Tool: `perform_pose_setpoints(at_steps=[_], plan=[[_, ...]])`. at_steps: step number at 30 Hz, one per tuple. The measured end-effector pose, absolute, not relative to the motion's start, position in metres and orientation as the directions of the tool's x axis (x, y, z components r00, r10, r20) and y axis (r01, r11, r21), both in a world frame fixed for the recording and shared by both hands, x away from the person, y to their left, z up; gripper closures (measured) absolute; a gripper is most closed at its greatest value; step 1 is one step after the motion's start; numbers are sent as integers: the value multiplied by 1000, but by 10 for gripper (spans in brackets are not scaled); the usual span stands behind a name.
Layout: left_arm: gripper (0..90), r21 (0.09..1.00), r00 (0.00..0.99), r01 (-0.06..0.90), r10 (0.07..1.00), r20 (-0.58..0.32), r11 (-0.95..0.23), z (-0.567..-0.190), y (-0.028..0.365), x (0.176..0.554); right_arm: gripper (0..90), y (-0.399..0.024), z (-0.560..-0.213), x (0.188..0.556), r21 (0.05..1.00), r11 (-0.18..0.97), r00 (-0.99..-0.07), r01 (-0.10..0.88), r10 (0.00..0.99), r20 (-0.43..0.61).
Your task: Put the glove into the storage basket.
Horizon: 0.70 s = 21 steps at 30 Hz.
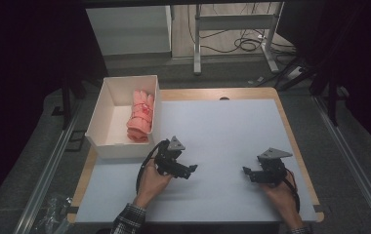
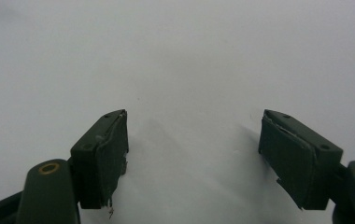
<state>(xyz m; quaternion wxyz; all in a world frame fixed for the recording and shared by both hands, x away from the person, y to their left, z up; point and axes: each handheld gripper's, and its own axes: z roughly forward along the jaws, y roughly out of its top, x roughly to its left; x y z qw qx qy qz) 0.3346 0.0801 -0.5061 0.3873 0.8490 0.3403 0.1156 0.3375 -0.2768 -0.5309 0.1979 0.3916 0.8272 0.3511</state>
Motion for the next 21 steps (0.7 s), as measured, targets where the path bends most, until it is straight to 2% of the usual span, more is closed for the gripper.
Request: perform_pose_setpoints(at_steps=[21], plan=[[17, 696, 734, 517, 676, -62, -498, -544, 84, 329, 243, -277, -531, 338, 736, 447, -615, 509, 787, -53]])
